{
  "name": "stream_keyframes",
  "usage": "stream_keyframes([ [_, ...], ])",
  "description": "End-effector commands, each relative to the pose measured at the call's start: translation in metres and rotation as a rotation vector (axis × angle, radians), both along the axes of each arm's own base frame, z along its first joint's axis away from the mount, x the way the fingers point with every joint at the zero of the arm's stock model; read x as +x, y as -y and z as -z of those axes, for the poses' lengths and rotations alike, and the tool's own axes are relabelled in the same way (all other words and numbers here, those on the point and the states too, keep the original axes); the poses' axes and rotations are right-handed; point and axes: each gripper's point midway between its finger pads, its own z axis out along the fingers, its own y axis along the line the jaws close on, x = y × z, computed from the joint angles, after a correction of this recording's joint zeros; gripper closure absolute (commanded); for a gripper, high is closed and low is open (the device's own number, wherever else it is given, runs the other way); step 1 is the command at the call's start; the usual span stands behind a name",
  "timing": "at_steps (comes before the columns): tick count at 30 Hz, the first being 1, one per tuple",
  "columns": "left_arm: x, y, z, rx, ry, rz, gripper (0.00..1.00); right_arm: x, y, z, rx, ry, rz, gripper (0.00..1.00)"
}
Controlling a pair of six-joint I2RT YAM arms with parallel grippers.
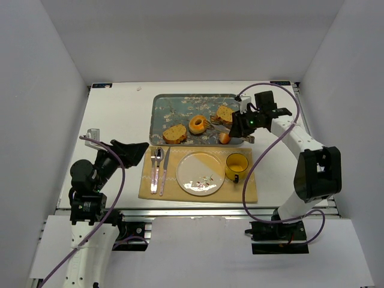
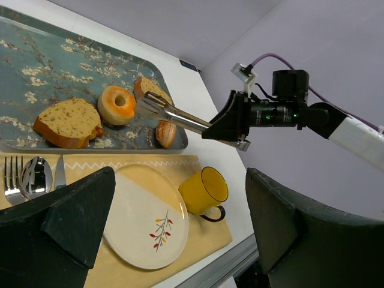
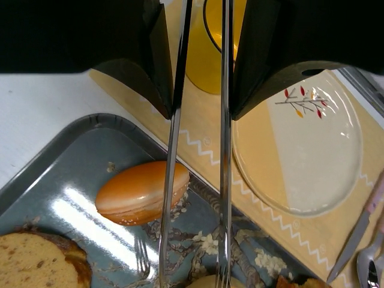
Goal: Place the bread
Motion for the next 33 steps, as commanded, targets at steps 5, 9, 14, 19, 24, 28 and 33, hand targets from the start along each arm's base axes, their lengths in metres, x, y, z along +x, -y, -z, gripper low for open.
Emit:
stream_keyframes([
  [5, 0.001, -0.003, -0.015, -0.006, 0.021, -0.02, 0.02, 0.029, -0.026, -0.029, 0.158, -0.006, 0.058, 0.52],
  [9, 0.001, -0.003, -0.016, -0.006, 0.019, -0.024, 0.02, 0.028, -0.03, -0.029, 0.198, -0.047, 0.081, 0.52],
  [14, 0.002, -0.003, -0.015, -0.005, 0.013, -0.024, 0.02, 0.031, -0.029, -0.034, 0.224, -0.055, 0.104, 0.53],
  [19, 0.003, -0.003, -0.015, -0.007, 0.015, -0.019, 0.02, 0.031, -0.023, -0.029, 0.234, -0.089, 0.137, 0.54],
  [24, 0.002, -0.003, -0.015, -0.007, 0.014, -0.022, 0.02, 0.027, -0.01, -0.024, 0.243, -0.111, 0.184, 0.54],
  [28, 0.002, -0.002, -0.012, -0.013, 0.013, -0.017, 0.02, 0.022, -0.007, -0.013, 0.252, -0.15, 0.205, 0.53],
  [33, 0.004, -0.002, -0.01, -0.008, 0.008, -0.013, 0.02, 0.022, -0.015, -0.013, 0.305, -0.196, 0.198, 0.52],
])
